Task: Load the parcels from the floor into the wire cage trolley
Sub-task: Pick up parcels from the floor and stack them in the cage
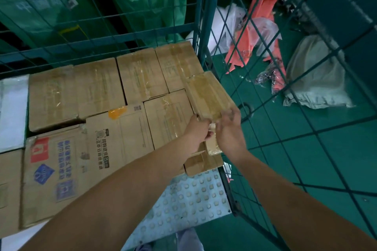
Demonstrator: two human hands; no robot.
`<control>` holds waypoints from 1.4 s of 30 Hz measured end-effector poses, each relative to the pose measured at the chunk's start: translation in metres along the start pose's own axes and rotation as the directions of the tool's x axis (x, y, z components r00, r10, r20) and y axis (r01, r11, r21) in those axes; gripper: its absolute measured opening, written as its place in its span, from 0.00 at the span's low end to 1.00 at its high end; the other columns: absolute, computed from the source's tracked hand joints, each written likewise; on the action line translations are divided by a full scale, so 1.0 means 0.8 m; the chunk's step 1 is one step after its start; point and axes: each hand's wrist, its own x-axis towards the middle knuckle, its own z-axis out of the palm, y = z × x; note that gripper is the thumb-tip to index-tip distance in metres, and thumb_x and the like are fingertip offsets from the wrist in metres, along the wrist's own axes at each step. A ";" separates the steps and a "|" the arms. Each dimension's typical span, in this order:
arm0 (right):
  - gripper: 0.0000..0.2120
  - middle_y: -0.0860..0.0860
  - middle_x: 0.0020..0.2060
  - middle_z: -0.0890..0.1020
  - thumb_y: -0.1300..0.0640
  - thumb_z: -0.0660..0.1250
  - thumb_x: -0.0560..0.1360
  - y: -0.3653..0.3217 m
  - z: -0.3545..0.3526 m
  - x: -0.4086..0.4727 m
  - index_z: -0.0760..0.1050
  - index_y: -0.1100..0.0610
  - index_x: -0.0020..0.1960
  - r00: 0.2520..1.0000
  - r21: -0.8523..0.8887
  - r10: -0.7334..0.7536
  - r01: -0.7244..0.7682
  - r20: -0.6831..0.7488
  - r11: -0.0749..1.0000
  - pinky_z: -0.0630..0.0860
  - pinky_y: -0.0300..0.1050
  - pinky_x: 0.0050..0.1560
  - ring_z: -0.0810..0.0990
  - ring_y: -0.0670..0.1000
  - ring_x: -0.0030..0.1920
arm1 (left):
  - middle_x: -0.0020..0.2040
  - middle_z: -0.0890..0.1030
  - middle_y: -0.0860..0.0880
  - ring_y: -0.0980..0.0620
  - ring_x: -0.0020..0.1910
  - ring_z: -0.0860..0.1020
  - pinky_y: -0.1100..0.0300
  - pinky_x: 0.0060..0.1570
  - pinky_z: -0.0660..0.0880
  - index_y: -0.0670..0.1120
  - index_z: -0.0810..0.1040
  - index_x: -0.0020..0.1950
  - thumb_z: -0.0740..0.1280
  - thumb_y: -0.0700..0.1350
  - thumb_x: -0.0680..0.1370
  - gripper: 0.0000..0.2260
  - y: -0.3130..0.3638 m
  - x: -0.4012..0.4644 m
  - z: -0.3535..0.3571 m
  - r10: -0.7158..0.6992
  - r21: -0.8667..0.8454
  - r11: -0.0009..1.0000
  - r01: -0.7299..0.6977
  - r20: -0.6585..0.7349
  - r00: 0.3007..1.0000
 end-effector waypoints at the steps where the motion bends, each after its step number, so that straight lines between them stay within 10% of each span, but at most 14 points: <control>1: 0.21 0.53 0.82 0.47 0.59 0.56 0.84 0.007 0.007 -0.001 0.63 0.59 0.76 0.998 -0.014 0.028 -0.027 0.059 1.000 0.76 0.61 0.65 0.69 0.61 0.72 | 0.60 0.80 0.41 0.49 0.44 0.80 0.57 0.40 0.83 0.49 0.61 0.80 0.66 0.42 0.83 0.26 -0.006 0.005 0.000 -0.012 0.033 0.999 0.011 0.016 1.000; 6: 0.33 0.53 0.83 0.42 0.60 0.59 0.82 0.042 0.037 0.004 0.49 0.57 0.83 0.938 0.083 0.193 -0.225 0.287 0.971 0.58 0.52 0.79 0.48 0.56 0.82 | 0.60 0.79 0.41 0.45 0.53 0.82 0.48 0.55 0.82 0.46 0.64 0.76 0.69 0.45 0.80 0.26 -0.052 0.044 0.003 -0.017 0.310 0.950 0.028 -0.036 0.999; 11: 0.25 0.54 0.74 0.60 0.60 0.63 0.81 0.060 0.065 0.035 0.61 0.60 0.76 0.938 0.204 0.250 -0.301 0.242 0.932 0.70 0.47 0.64 0.71 0.54 0.65 | 0.52 0.80 0.41 0.45 0.47 0.81 0.46 0.51 0.84 0.42 0.66 0.66 0.66 0.47 0.83 0.17 -0.064 0.069 0.009 -0.063 0.374 0.924 0.080 -0.057 0.996; 18: 0.13 0.56 0.73 0.59 0.70 0.64 0.79 0.107 0.128 0.025 0.72 0.63 0.62 0.946 0.244 0.313 -0.323 0.080 0.914 0.68 0.31 0.55 0.71 0.47 0.57 | 0.41 0.82 0.43 0.49 0.33 0.79 0.57 0.40 0.78 0.40 0.77 0.45 0.57 0.56 0.86 0.22 -0.115 0.090 0.016 -0.274 0.462 0.851 0.250 -0.015 0.962; 22: 0.15 0.60 0.68 0.63 0.70 0.66 0.76 0.109 0.147 0.013 0.68 0.61 0.59 0.869 0.370 0.495 -0.465 0.015 0.804 0.75 0.47 0.45 0.77 0.58 0.49 | 0.34 0.79 0.45 0.49 0.28 0.76 0.62 0.28 0.72 0.42 0.75 0.39 0.58 0.56 0.86 0.23 -0.148 0.115 0.030 -0.266 0.425 0.860 0.283 -0.100 0.959; 27: 0.16 0.56 0.63 0.61 0.68 0.65 0.76 0.112 0.147 0.036 0.70 0.59 0.62 0.837 0.339 0.538 -0.538 0.101 0.772 0.65 0.38 0.31 0.71 0.47 0.38 | 0.44 0.82 0.41 0.41 0.47 0.84 0.48 0.52 0.82 0.39 0.81 0.48 0.61 0.51 0.82 0.16 -0.170 0.140 0.039 -0.281 0.274 0.912 0.304 -0.121 0.952; 33: 0.10 0.50 0.64 0.62 0.66 0.65 0.78 0.119 0.162 0.039 0.74 0.54 0.56 0.874 0.393 0.484 -0.463 0.052 0.794 0.78 0.47 0.51 0.78 0.53 0.49 | 0.45 0.81 0.44 0.48 0.40 0.79 0.56 0.44 0.80 0.41 0.76 0.49 0.57 0.37 0.85 0.10 -0.123 0.112 0.051 -0.403 -0.073 0.914 0.400 -0.037 0.914; 42: 0.22 0.55 0.70 0.66 0.63 0.63 0.80 0.084 0.117 0.014 0.69 0.56 0.74 0.849 0.305 0.453 -0.522 0.270 0.796 0.71 0.36 0.37 0.74 0.46 0.44 | 0.57 0.85 0.44 0.49 0.50 0.81 0.56 0.54 0.79 0.42 0.81 0.56 0.66 0.46 0.83 0.09 -0.093 0.061 -0.031 -0.307 0.299 0.908 0.293 -0.001 0.952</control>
